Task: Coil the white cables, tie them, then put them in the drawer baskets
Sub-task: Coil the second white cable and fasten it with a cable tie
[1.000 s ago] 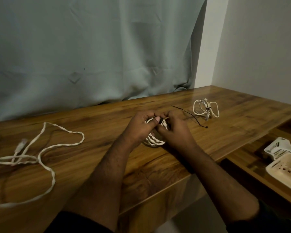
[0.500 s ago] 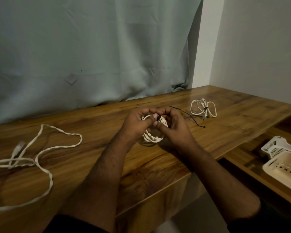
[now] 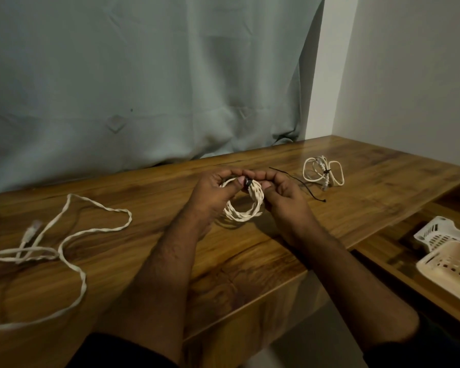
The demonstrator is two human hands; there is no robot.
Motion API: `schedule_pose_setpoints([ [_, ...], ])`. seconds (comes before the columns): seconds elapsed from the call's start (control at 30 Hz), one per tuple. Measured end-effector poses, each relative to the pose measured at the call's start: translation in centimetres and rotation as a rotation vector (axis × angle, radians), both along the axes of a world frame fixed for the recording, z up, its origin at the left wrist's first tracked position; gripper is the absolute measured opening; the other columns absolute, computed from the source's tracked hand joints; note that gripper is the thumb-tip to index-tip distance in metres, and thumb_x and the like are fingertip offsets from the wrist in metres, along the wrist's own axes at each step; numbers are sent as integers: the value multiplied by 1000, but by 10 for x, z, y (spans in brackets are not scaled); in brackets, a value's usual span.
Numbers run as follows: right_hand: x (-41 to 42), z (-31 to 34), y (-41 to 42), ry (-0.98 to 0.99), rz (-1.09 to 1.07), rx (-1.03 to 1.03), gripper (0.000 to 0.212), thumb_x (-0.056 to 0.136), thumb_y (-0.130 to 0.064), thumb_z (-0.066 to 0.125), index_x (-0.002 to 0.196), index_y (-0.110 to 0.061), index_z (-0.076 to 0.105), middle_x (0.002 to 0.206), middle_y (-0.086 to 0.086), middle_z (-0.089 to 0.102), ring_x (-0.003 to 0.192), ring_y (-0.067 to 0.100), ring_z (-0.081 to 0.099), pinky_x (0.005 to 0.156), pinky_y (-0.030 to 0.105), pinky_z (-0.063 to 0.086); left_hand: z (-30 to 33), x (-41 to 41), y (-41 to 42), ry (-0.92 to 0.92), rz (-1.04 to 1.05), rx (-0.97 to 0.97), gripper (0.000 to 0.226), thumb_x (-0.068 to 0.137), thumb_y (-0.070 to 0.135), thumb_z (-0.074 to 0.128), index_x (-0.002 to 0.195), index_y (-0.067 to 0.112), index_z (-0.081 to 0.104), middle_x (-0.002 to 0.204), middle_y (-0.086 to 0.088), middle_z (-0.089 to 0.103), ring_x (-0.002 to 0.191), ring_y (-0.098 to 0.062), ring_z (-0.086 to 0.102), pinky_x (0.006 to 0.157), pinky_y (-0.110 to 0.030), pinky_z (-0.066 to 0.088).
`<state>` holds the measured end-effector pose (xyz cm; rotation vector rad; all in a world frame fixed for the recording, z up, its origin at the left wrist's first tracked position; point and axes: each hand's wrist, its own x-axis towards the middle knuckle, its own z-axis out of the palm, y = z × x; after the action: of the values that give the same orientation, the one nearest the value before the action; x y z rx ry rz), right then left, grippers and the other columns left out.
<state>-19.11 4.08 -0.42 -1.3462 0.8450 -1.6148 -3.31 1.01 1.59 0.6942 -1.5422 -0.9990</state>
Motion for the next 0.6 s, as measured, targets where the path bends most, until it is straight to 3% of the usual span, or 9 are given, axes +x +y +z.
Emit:
schedule_pose_setpoints([
  [0.13,-4,2,-3,-124,77,106,24,103,0,52,126,-4,57,110,20,75,88,24,73,69,31,61,-2,3,-5,-43,29,-40,13,94,11,72,99,20,80,122,-18,67,112,-33,66,80,-32,55],
  [0.2,-5,1,-5,-242,161,214,35,98,6,57,130,-6,54,107,17,76,84,23,74,72,35,63,-3,2,0,-25,-41,15,17,97,5,66,98,16,78,108,-10,75,98,-25,72,81,-32,59],
  [0.27,-9,-1,-9,-362,280,279,59,84,10,68,139,-1,48,123,25,70,92,28,73,85,42,61,0,-1,6,1,-95,59,20,98,1,62,96,14,77,97,-5,78,90,-19,73,82,-32,61],
  [0.33,-13,-3,-11,-366,331,270,74,75,9,75,143,1,46,129,29,65,94,29,75,86,42,62,1,-2,8,10,-102,86,21,98,1,61,95,14,77,94,-4,79,87,-18,73,82,-33,61],
  [0.47,-11,-9,-10,-152,246,185,55,83,9,73,134,2,53,119,29,69,92,28,76,79,39,63,-1,3,6,-9,-105,135,23,100,8,62,93,21,80,101,-10,77,96,-31,66,94,-63,53],
  [0.6,-5,-12,-6,86,55,24,25,88,1,73,113,2,67,102,23,76,91,33,74,80,41,59,-1,5,6,-17,-111,147,19,101,14,62,97,20,79,105,-8,77,97,-23,68,89,-49,55],
])
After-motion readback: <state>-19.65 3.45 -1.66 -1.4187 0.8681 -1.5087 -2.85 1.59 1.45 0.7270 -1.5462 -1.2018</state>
